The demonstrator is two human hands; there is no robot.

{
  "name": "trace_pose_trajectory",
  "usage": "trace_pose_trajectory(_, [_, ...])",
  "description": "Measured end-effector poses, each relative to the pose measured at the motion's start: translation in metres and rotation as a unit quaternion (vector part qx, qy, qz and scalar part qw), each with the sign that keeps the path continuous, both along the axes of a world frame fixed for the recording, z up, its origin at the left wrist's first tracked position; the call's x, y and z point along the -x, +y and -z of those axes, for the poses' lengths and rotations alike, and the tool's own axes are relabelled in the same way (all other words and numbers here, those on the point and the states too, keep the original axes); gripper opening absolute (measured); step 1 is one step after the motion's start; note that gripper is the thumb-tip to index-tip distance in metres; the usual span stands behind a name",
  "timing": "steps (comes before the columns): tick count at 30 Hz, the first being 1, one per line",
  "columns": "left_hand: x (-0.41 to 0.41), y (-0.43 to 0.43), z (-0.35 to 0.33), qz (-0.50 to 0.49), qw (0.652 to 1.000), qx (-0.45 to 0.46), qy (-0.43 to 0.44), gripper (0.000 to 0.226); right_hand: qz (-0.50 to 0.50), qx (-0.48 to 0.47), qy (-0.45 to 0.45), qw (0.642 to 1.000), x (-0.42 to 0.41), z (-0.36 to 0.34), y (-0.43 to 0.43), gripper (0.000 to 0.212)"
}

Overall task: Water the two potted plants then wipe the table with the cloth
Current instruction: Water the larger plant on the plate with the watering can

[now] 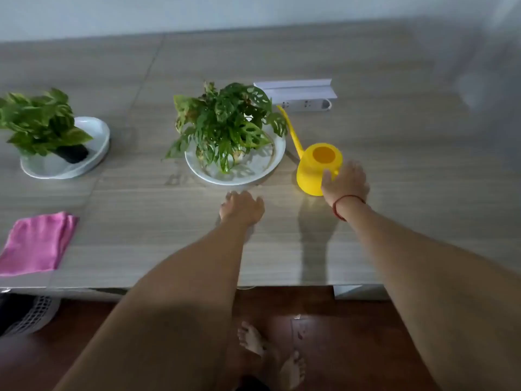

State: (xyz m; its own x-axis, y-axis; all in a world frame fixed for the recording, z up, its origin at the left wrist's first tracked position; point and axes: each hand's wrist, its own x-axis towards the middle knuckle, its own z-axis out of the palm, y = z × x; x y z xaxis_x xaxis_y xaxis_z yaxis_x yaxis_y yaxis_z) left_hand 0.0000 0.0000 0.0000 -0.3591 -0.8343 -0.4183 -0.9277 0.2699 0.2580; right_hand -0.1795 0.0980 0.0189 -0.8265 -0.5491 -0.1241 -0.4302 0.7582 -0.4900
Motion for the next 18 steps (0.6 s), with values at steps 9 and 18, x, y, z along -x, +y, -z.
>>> trace_pose_trajectory(9, [-0.001,0.014,0.087,-0.031,0.998,0.058,0.016,0.069,0.158,0.238,-0.022,0.958,-0.007,0.051,-0.007,0.035])
trace_pose_trajectory(18, [0.002,0.02,0.104,-0.04,0.994,0.101,0.011,0.07,0.265,0.342,-0.118,0.894,-0.016,0.045,-0.025,0.042])
